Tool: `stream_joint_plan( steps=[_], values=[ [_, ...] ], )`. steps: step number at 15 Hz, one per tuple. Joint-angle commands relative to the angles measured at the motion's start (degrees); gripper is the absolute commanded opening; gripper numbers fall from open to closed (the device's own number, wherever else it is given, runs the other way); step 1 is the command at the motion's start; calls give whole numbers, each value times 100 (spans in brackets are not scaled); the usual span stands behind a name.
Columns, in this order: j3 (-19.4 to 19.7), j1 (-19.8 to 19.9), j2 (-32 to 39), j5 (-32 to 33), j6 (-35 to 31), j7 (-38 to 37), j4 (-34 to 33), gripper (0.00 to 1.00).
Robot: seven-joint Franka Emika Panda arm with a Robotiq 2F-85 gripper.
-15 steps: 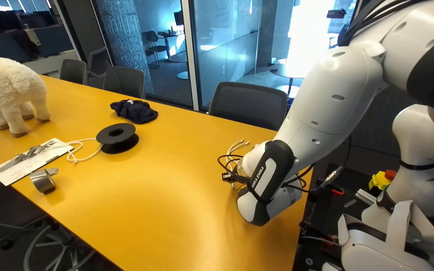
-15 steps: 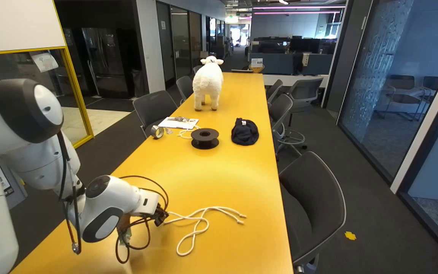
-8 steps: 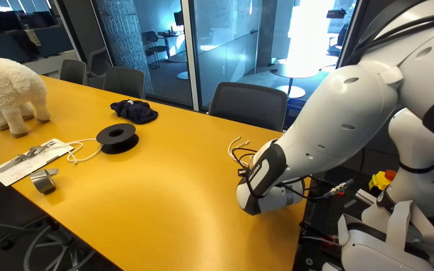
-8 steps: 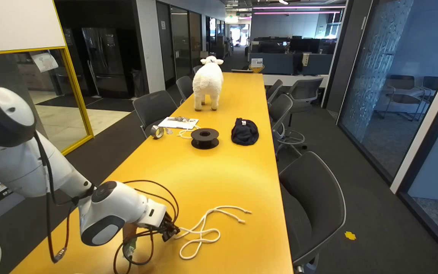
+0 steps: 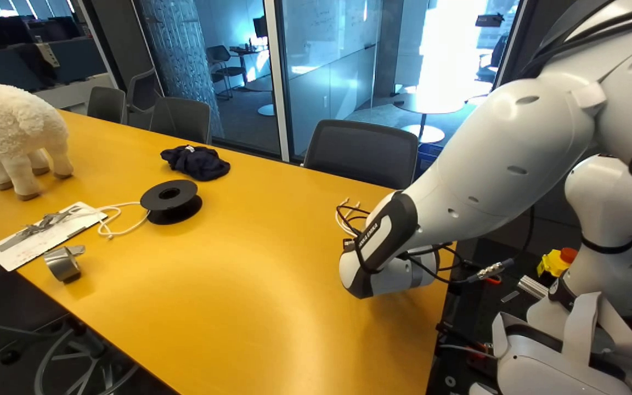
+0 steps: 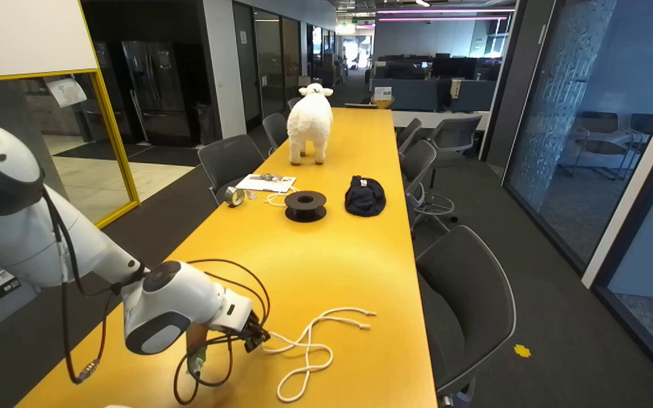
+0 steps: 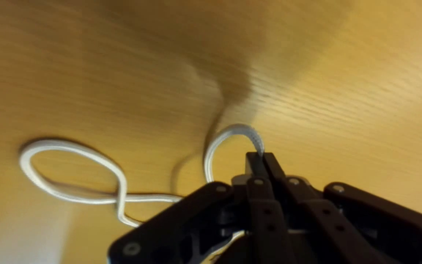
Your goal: Move the rope to the right
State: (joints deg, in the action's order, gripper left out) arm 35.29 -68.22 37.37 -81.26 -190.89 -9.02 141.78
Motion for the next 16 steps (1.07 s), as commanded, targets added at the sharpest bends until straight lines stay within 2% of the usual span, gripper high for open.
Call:
stream_joint_plan(
  steps=[1,4,6,7,9,10,11,16],
  values=[
    [293,132,-1222,310,287,351,-8,1],
    [264,406,-1910,345,490,499,-110,1],
    [127,673,-2298,144,710,663,-139,1],
    [-596,1491,-2654,750,575,232,5,1],
    [-1120,2205,-2925,875,780,116,198,1],
    [-700,1881,-2914,149,1024,657,206,1],
    [-811,2114,-3003,-45,1107,748,294,1],
    [-661,2372,-2907,-1377,1313,1283,654,1]
  ],
)
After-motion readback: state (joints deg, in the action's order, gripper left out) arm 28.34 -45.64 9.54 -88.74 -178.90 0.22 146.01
